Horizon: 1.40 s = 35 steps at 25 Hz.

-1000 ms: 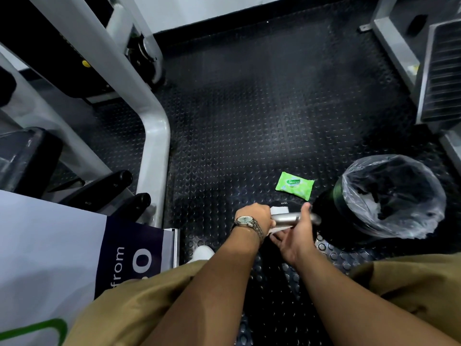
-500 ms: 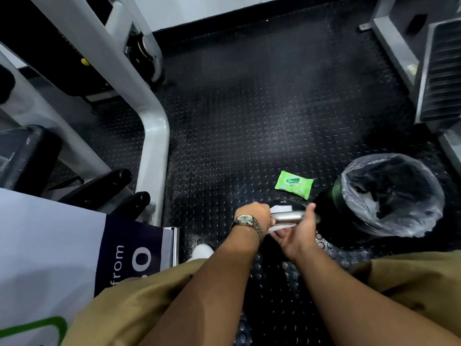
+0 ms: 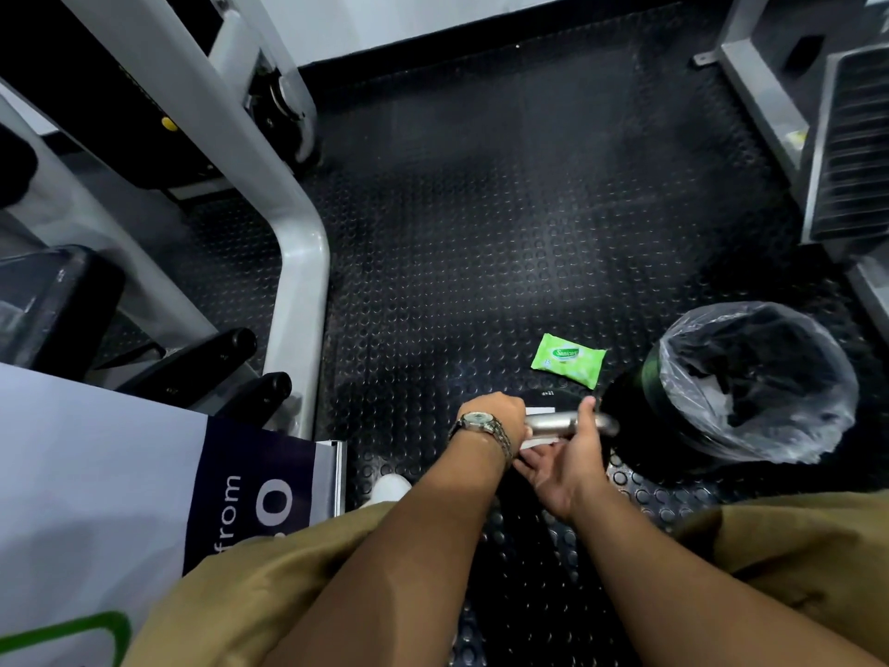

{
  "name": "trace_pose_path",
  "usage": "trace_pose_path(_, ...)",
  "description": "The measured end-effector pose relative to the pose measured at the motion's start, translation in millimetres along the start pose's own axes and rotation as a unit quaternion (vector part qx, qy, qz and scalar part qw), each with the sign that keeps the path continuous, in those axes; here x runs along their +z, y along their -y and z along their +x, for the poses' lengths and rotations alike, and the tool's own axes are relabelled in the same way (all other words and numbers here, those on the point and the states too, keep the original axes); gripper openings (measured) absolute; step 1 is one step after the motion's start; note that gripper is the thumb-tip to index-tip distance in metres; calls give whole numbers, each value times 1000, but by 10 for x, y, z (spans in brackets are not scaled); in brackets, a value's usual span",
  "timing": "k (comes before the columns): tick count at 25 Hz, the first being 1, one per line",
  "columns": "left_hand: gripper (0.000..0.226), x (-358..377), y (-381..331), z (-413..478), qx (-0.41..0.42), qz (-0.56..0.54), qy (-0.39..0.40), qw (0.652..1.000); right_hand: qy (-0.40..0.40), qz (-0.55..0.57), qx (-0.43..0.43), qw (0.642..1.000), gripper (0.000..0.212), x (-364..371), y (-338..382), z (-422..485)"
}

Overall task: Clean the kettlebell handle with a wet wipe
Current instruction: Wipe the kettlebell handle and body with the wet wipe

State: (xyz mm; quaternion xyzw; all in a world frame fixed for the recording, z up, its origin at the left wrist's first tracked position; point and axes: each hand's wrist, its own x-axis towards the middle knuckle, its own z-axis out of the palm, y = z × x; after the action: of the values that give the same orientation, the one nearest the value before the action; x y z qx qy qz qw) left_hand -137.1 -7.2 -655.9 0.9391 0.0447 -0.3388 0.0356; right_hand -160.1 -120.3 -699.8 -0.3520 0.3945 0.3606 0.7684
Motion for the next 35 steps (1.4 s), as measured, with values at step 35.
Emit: trace_pose_path(35, 33, 188, 51, 27, 59, -26, -14, 998, -228, 152, -105, 956, 86, -116, 116, 120)
